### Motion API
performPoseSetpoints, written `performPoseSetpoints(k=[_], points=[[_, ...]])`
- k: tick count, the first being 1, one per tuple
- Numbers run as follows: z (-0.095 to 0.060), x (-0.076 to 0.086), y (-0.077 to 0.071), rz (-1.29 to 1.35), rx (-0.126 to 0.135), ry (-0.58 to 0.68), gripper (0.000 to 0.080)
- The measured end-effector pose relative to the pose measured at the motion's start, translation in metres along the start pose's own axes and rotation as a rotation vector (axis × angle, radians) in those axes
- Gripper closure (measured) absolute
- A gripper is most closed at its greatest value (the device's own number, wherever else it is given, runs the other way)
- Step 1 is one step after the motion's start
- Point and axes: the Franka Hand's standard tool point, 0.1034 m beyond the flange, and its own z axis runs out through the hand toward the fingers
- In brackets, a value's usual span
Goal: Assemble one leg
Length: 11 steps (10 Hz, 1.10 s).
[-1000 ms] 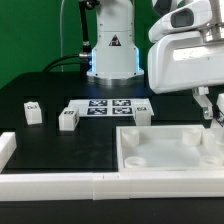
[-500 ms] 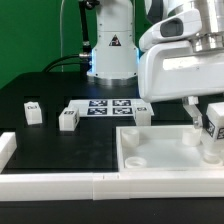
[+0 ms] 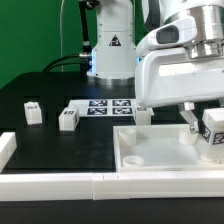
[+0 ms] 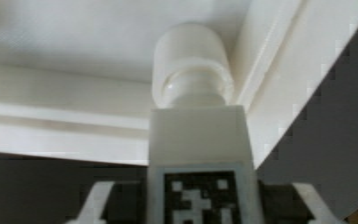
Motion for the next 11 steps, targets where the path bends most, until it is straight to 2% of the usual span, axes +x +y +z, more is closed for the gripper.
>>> performPoseSetpoints(k=[3, 5, 6, 7, 8, 11], points=[[0.0001, -0.0111, 0.0052, -0.006, -0.02, 0.076, 0.0509], [0.0002, -0.0104, 0.005, -0.005, -0.02, 0.074, 0.0509], [0.0002, -0.0104, 0.005, -0.005, -0.02, 0.074, 0.0263], [0.0002, -0.0104, 0.005, -0.005, -0.02, 0.074, 0.0263], [0.0002, -0.0105, 0.005, -0.005, -0.02, 0.074, 0.0174], [0.0002, -0.0105, 0.005, -0.005, -0.02, 0.074, 0.0151]])
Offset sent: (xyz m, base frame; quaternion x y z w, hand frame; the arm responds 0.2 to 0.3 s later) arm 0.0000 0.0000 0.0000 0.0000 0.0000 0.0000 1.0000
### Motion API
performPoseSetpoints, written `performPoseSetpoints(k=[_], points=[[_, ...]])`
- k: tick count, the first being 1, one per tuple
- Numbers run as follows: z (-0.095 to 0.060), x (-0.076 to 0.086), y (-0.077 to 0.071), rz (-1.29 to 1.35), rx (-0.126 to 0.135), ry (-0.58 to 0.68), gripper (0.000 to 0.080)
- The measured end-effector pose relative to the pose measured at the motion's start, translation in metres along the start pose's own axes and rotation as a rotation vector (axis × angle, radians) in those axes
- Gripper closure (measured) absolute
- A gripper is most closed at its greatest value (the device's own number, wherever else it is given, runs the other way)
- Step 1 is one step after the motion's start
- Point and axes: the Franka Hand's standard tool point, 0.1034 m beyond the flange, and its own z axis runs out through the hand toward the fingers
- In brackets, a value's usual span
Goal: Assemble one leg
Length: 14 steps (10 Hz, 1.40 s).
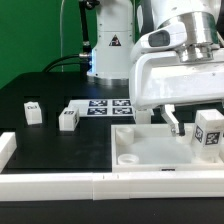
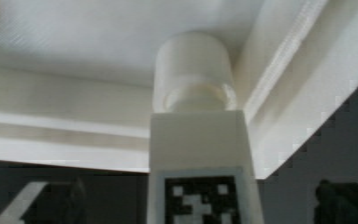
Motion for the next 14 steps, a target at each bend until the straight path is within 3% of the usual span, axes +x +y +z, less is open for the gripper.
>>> performPoseSetpoints(k=[4, 6, 8, 9, 11, 14], points=[[-0.015, 0.018, 0.003, 0.004, -0.001, -0.014, 0.015], [-0.01, 0.01, 0.0, 0.003, 0.011, -0.068, 0.015], [-0.003, 0.009, 0.008, 0.004, 0.002, -0.066, 0.015], [0.003, 0.004, 0.008, 0.012, 0.024, -0.197, 0.015], [0.002, 0.012, 0.007, 0.028, 0.054, -0.357, 0.015], [0.0, 0.007, 0.0, 0.026, 0.116, -0.636, 0.015]])
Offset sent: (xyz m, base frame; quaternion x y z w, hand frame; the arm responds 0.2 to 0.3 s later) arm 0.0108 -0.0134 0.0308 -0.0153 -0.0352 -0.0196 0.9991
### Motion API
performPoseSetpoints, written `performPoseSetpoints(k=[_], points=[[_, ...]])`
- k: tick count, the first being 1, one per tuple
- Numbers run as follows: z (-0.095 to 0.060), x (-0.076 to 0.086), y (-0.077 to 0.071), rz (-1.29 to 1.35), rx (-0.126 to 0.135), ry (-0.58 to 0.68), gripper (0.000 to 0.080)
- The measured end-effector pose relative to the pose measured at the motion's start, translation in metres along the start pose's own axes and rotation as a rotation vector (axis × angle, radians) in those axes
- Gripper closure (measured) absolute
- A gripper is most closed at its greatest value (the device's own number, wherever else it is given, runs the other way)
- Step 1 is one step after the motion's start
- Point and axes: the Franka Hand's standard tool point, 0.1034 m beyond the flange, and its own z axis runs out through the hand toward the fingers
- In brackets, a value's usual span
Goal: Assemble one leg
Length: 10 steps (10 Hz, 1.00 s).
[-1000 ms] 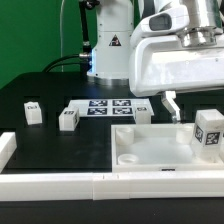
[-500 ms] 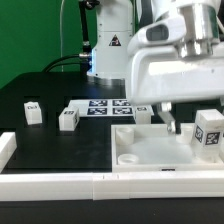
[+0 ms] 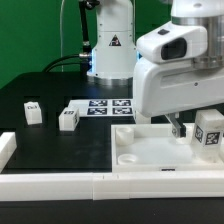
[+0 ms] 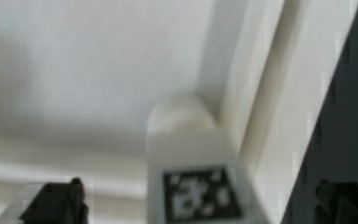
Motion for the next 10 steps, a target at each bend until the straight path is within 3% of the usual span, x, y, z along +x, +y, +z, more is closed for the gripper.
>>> performPoseSetpoints(k=[1, 2, 3, 4, 5, 6, 9, 10], points=[[-0.0006, 0.0085, 0.0034, -0.002, -0.007, 0.043, 0.015], [0.0023, 0.0057, 0.0038, -0.001, -0.007, 0.041, 0.015], [0.002, 0.006, 0.0037, -0.001, -0.007, 0.04, 0.0275], [0.0021, 0.006, 0.0038, -0.001, -0.007, 0.04, 0.0275], [0.0022, 0.0059, 0.0038, 0.0, -0.007, 0.04, 0.0457], [0.0023, 0.0059, 0.0038, 0.0, -0.007, 0.04, 0.0515], [0.0023, 0.006, 0.0035, 0.033, -0.006, 0.04, 0.0515], [0.0027, 0.0059, 0.0024, 0.201, 0.009, 0.041, 0.0515]])
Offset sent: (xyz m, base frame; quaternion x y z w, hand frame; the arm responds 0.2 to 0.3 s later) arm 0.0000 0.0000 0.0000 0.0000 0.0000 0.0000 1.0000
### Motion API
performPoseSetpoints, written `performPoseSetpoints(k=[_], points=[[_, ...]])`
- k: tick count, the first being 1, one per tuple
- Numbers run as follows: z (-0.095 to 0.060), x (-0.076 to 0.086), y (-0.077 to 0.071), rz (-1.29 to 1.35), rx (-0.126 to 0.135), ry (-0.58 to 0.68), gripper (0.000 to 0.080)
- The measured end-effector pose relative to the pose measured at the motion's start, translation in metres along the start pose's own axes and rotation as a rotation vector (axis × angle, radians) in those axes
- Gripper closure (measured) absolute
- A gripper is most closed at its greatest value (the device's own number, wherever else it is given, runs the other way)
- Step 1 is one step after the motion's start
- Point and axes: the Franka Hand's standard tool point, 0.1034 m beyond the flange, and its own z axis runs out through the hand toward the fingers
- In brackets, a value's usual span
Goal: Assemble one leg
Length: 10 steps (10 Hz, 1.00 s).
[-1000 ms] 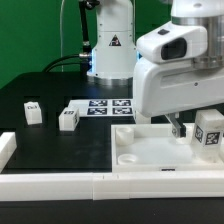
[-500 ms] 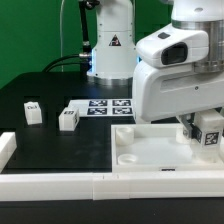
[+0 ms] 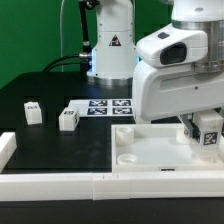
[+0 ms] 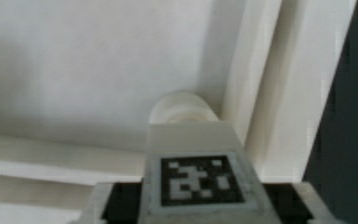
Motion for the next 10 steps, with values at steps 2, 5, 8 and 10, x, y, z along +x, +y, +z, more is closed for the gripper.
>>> performPoseSetpoints(k=[2, 5, 8, 10], points=[[-0.001, 0.002, 0.002, 0.265, 0.018, 0.026, 0.0515], [0.001, 0.0, -0.006, 0.664, 0.039, 0.014, 0.0515], [0.004, -0.003, -0.011, 1.028, 0.054, 0.001, 0.0516], [0.007, -0.004, -0.015, 1.241, 0.079, -0.025, 0.0517]])
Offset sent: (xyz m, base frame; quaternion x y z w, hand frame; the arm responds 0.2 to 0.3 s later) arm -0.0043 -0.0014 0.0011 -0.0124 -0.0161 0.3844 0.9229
